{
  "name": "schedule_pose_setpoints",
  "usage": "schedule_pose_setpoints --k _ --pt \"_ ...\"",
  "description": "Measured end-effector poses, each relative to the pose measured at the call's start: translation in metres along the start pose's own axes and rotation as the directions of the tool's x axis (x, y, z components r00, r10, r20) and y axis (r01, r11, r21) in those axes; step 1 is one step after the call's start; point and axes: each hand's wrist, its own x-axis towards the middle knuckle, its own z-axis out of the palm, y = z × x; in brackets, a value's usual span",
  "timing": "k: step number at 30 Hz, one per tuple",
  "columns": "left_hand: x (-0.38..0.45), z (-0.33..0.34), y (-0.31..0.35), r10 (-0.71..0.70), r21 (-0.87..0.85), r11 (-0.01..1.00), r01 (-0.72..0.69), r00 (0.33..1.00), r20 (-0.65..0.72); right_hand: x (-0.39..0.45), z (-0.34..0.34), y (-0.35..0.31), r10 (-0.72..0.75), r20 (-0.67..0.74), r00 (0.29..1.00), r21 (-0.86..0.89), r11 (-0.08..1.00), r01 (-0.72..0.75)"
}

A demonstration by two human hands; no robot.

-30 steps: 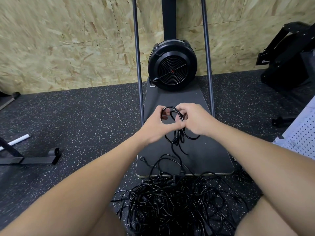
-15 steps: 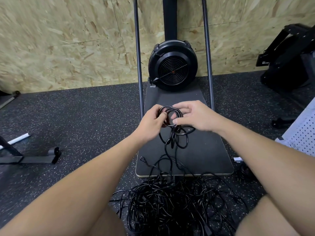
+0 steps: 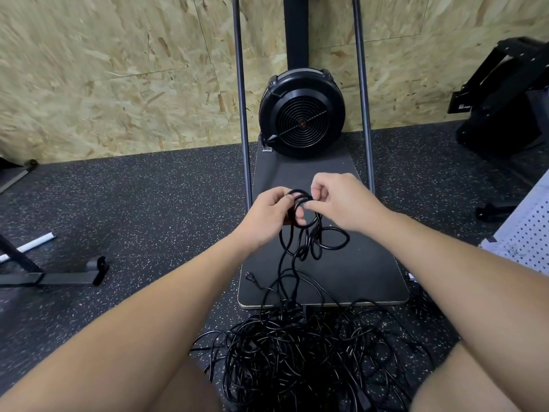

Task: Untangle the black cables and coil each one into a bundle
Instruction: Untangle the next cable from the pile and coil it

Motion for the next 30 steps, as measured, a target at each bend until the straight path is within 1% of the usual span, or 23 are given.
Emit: schedule_pose_setpoints --k 3,6,8,9,10,11,12,13,14,15,16,18,21,23,25,27,30 --pt "0.000 -0.004 0.001 -0.047 -0.050 0.998 0.048 0.999 0.018 -0.002 -0.001 -0.007 -0.071 0.020 0.997 -0.126 0.989 0.073" --pt "0.001 -0.006 0.003 -0.064 -0.109 0.992 0.066 0.998 0.023 -0.001 -0.003 -0.013 -0.154 0.001 0.988 -0.156 0.976 0.152" --pt "0.003 -0.005 0.003 -0.058 -0.097 0.994 0.059 0.998 0.008 0.001 -0.002 -0.015 -0.187 -0.037 0.982 -0.184 0.967 0.177" --pt "0.004 -0.004 0.002 -0.067 -0.074 0.995 0.066 0.998 -0.004 0.001 -0.001 -0.015 -0.182 -0.073 0.981 -0.170 0.971 0.168" --pt "0.005 -0.004 0.001 -0.082 -0.050 0.996 0.081 0.997 -0.017 0.002 0.000 -0.016 -0.154 -0.117 0.981 -0.124 0.982 0.139" --pt "0.005 -0.004 0.002 -0.098 -0.037 0.995 0.097 0.995 -0.026 0.004 0.000 -0.016 -0.096 -0.169 0.981 -0.040 0.995 0.091" --pt "0.006 -0.004 0.002 -0.115 -0.040 0.993 0.114 0.993 -0.031 0.005 -0.001 -0.018 -0.007 -0.214 0.977 0.076 0.997 0.024" --pt "0.007 -0.004 0.003 -0.130 -0.055 0.990 0.128 0.991 -0.033 0.008 -0.002 -0.017 0.092 -0.227 0.970 0.190 0.981 -0.049" --pt "0.007 -0.005 0.002 -0.137 -0.065 0.989 0.134 0.990 -0.036 0.009 -0.003 -0.015 0.170 -0.199 0.965 0.268 0.957 -0.113" --pt "0.008 -0.006 0.002 -0.135 -0.066 0.989 0.131 0.990 -0.044 0.010 -0.004 -0.013 0.213 -0.149 0.966 0.296 0.941 -0.162" --pt "0.009 -0.008 0.000 -0.130 -0.061 0.990 0.127 0.990 -0.054 0.009 -0.004 -0.010 0.224 -0.095 0.970 0.281 0.941 -0.190" --pt "0.010 -0.011 -0.004 -0.121 -0.043 0.992 0.119 0.991 -0.060 0.007 -0.004 -0.001 0.186 -0.034 0.982 0.191 0.966 -0.176" --pt "0.010 -0.009 -0.009 -0.120 -0.020 0.993 0.119 0.993 -0.019 0.000 -0.004 0.004 0.047 0.029 0.998 0.091 0.995 -0.050" --pt "0.010 -0.003 -0.010 -0.119 0.037 0.992 0.119 0.993 -0.007 0.000 -0.003 0.000 -0.057 0.084 0.995 -0.063 0.996 0.062" --pt "0.009 0.000 -0.011 -0.108 0.113 0.987 0.110 0.994 -0.029 0.002 -0.001 -0.004 -0.138 0.117 0.984 -0.198 0.967 0.159" --pt "0.008 -0.001 -0.010 -0.102 0.156 0.982 0.107 0.994 -0.043 0.003 -0.001 -0.007 -0.156 0.138 0.978 -0.207 0.961 0.183" --pt "0.005 -0.006 -0.007 -0.139 0.121 0.983 0.140 0.990 -0.021 0.002 -0.005 -0.012 -0.178 0.190 0.965 -0.188 0.959 0.214"
